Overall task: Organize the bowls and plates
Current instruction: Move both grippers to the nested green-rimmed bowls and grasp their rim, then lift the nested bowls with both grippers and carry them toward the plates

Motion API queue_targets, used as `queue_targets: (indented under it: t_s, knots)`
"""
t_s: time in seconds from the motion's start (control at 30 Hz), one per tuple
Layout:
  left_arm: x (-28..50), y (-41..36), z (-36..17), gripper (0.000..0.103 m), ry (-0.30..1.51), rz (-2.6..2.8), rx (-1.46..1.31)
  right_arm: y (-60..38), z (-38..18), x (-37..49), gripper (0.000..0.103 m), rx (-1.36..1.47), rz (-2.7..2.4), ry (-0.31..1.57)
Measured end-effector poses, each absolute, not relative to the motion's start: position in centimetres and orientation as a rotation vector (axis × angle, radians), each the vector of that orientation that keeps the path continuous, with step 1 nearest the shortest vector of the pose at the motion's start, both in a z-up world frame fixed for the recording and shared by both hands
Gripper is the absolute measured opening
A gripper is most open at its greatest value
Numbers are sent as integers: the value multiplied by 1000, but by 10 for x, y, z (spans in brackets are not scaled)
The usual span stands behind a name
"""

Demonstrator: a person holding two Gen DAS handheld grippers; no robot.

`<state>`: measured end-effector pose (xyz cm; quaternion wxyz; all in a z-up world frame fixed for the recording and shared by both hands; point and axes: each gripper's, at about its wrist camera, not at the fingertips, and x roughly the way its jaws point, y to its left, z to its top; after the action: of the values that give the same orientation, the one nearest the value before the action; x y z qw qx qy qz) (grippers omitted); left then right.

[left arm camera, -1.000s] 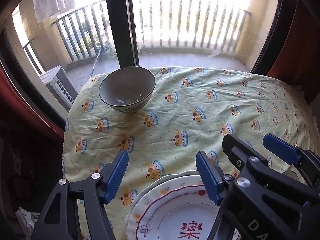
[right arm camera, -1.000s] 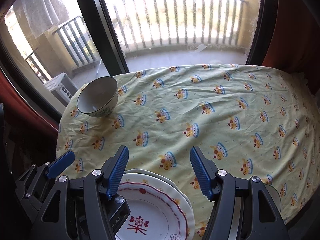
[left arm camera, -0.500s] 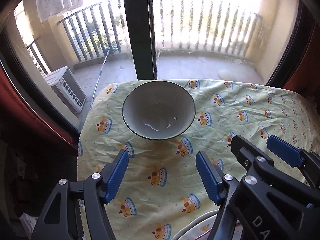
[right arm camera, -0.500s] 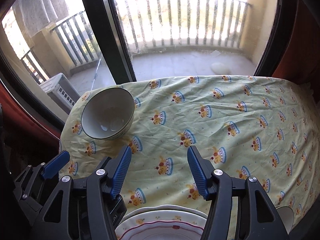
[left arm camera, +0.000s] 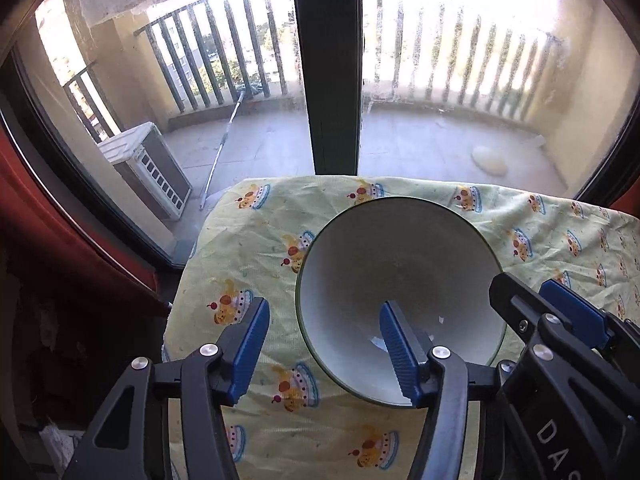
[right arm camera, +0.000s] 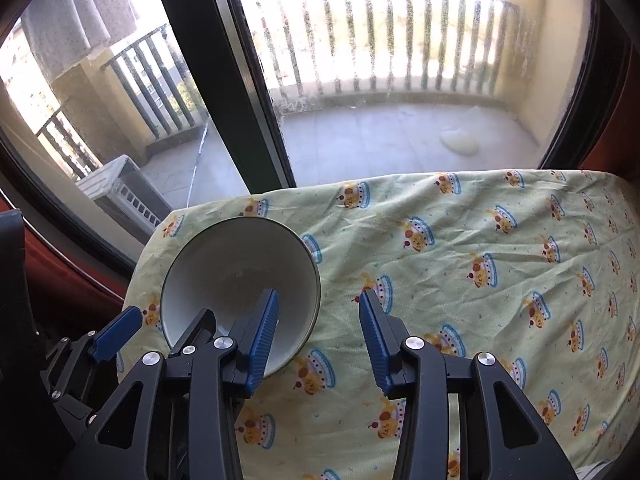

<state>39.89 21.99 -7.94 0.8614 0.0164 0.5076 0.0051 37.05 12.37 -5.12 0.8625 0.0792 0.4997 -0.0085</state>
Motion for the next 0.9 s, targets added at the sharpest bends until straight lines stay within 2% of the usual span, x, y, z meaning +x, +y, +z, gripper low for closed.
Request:
queue_targets:
  t_s: [0.33,0.47,0.9]
  knots:
    - [422,224,-105,37,1091,11,22,130,-80,402,23,171,-37,1074]
    - [427,223,-108,23,1110,-9,27,132,-86,408,18,143,-43,1074]
    - [417,215,-106,23,1117,-17,40,129,-82,400,16,130,-34,1075]
